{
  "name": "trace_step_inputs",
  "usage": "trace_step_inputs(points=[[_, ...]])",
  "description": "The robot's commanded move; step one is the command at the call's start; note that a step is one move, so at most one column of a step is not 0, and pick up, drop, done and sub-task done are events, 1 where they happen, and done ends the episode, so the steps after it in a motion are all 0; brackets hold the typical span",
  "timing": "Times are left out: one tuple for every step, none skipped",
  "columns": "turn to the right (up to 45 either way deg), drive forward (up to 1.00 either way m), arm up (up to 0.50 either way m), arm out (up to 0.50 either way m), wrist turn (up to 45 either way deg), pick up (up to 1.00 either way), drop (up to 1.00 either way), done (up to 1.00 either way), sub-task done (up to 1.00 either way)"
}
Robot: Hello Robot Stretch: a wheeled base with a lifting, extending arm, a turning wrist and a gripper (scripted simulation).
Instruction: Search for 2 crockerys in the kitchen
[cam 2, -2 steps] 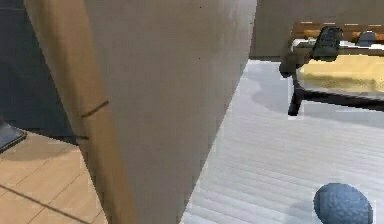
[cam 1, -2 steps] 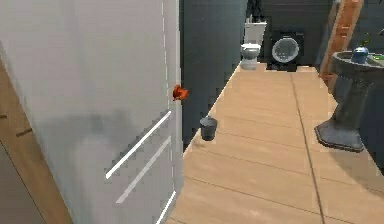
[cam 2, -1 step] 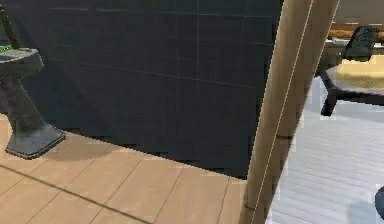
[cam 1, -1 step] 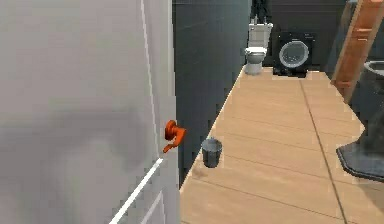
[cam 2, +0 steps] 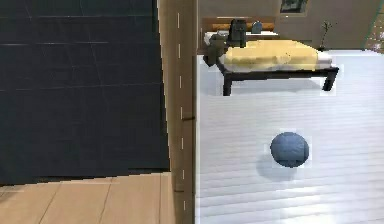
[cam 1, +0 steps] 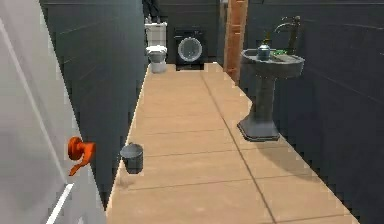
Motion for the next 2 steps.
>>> trace_step_inputs(points=[[0.0, 1.00, 0.00, 0.00, 0.0, 0.00, 0.00, 0.00, 0.00], [3.0, 0.00, 0.00, 0.00, 0.0, 0.00, 0.00, 0.00, 0.00]])
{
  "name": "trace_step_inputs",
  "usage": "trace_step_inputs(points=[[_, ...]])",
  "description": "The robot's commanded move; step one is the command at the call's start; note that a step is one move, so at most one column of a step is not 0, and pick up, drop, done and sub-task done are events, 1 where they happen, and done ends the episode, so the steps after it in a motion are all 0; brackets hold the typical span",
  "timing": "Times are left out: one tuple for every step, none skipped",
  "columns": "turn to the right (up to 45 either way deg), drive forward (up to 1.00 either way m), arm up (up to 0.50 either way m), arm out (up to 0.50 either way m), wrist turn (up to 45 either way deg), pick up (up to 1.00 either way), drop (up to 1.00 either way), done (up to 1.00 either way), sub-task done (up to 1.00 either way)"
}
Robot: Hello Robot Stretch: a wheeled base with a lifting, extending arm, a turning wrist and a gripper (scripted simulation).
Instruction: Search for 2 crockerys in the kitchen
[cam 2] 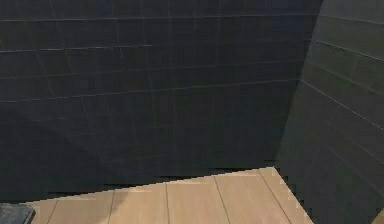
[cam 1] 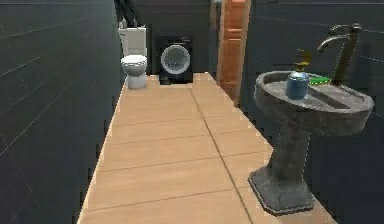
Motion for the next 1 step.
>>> trace_step_inputs(points=[[0.0, 1.00, 0.00, 0.00, 0.0, 0.00, 0.00, 0.00, 0.00]])
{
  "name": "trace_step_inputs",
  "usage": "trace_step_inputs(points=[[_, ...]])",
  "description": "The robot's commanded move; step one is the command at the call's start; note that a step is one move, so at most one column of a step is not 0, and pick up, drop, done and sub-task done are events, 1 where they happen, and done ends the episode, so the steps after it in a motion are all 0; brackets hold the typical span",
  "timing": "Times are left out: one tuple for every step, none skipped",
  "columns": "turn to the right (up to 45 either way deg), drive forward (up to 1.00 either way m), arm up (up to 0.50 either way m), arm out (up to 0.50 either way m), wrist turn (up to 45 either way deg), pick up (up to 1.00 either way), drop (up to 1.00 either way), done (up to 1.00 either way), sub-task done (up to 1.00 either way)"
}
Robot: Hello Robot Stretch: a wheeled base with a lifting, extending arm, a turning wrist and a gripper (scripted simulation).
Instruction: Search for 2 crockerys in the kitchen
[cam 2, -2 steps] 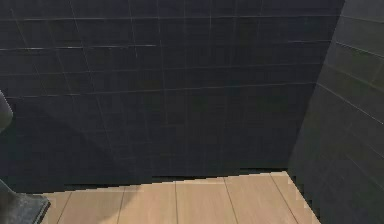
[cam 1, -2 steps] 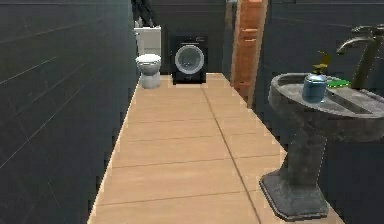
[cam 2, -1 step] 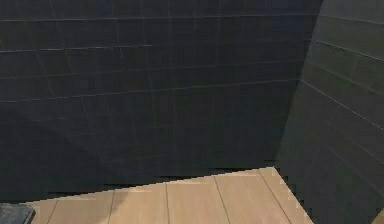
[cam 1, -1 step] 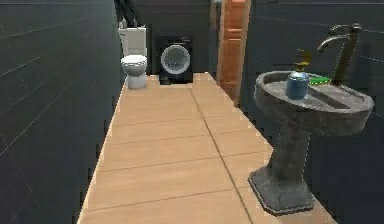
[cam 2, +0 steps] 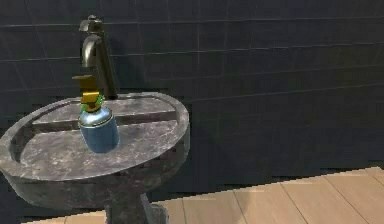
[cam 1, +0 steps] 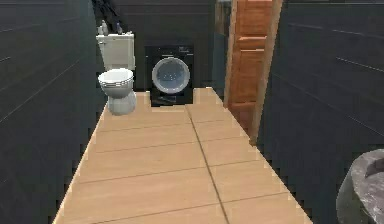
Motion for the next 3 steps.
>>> trace_step_inputs(points=[[3.0, 0.00, 0.00, 0.00, 0.0, 0.00, 0.00, 0.00, 0.00], [0.0, 0.50, 0.00, 0.00, 0.0, 0.00, 0.00, 0.00, 0.00], [-42.0, 0.00, 0.00, 0.00, 0.0, 0.00, 0.00, 0.00, 0.00]])
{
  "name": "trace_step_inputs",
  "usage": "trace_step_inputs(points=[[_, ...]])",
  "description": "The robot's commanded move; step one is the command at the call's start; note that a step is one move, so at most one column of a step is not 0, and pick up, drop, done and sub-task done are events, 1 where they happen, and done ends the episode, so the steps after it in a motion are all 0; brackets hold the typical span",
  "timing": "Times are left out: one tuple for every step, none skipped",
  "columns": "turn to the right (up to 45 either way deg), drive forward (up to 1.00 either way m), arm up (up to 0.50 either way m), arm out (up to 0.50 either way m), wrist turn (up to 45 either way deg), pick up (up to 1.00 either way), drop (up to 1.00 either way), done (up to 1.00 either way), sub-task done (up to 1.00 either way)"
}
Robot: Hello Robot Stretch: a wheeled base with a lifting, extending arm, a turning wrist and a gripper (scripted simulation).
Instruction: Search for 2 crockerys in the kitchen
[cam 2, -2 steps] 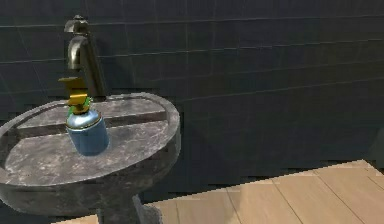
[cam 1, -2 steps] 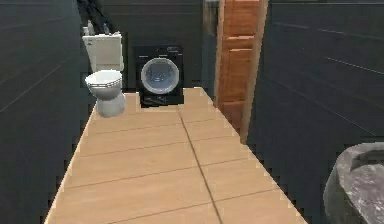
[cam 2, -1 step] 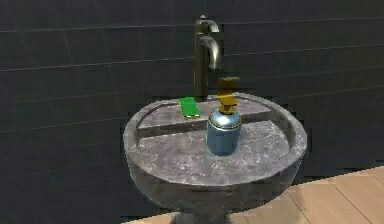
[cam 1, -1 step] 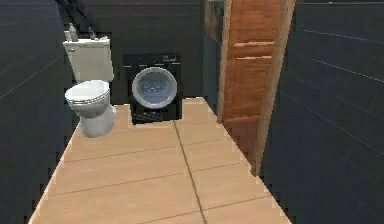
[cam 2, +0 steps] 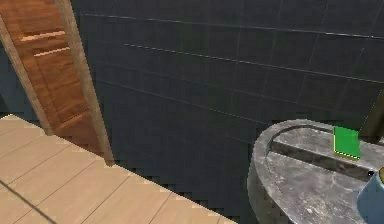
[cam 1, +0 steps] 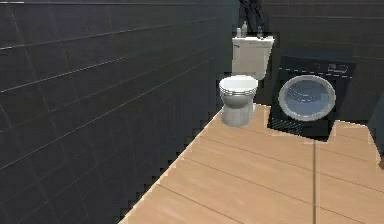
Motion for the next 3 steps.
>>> trace_step_inputs(points=[[0.0, 0.15, 0.00, 0.00, 0.0, 0.00, 0.00, 0.00, 0.00], [39.0, 0.00, 0.00, 0.00, 0.0, 0.00, 0.00, 0.00, 0.00], [0.0, 1.00, 0.00, 0.00, 0.0, 0.00, 0.00, 0.00, 0.00]])
